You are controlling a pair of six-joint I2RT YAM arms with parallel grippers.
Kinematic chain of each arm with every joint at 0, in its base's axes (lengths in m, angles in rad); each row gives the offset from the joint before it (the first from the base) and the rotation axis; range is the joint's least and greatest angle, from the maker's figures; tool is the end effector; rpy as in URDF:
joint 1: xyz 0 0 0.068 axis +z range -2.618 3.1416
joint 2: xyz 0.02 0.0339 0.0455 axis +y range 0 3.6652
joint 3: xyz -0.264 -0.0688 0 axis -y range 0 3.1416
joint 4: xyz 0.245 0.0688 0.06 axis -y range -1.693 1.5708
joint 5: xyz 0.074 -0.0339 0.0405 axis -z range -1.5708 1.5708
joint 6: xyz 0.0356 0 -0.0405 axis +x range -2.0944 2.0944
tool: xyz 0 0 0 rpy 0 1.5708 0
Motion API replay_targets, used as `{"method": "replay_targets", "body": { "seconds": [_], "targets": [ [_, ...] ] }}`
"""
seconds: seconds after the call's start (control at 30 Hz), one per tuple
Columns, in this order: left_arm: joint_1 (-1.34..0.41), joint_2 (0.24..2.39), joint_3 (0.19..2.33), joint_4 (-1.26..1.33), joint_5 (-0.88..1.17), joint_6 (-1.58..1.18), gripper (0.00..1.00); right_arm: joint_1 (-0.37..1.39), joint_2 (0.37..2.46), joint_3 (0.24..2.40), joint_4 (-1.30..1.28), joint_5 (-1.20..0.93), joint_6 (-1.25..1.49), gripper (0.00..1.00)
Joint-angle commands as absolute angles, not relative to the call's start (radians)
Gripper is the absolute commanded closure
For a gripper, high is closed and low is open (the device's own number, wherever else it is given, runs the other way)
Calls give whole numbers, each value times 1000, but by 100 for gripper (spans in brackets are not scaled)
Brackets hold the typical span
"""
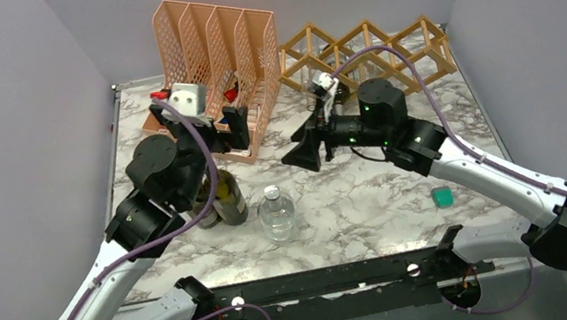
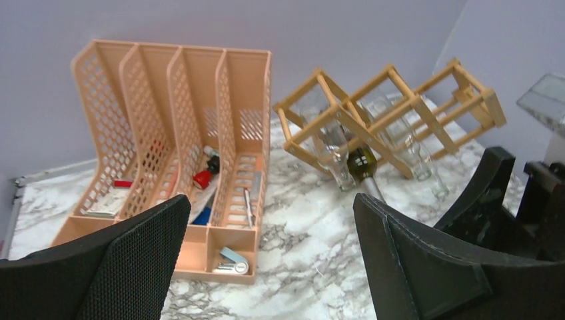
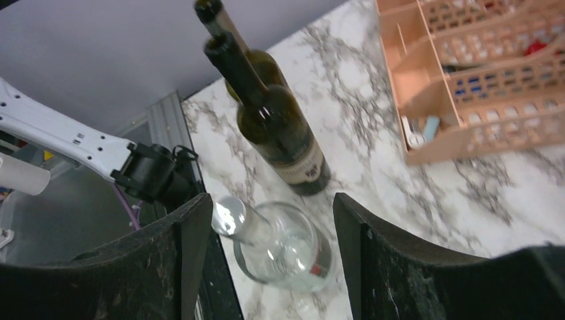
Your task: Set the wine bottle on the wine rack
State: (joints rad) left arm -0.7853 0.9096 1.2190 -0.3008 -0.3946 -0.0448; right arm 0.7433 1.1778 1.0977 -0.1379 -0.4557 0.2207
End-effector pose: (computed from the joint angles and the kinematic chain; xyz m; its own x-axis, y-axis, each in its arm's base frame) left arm 0.1369 -0.1175 0.4545 -0.0110 -0.0475 -0.9988 0.3807 0.9234 -0.0481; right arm 0.1892 0.1952 0.3747 -0.3576 -0.0617 -0.9318 -0.8667 0.3934 0.3066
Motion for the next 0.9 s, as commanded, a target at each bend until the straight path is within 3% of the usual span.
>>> {"method": "replay_targets", "body": {
  "seconds": [0.0,0.4,0.67,0.87],
  "targets": [
    [-781,848,1265,-225,-509,14,1,826,1281,1202,15,-372,172,31],
    [-782,749,1264,-173,-571,62,1,1024,1587,1409,102,-304,67,30],
    [-781,734,1236,-167,-589,67,1,1062,1710,1490,109,-227,46,31],
    [-781,737,1243,-183,-592,63,1,1073,1781,1530,146,-255,24,39]
  ]
}}
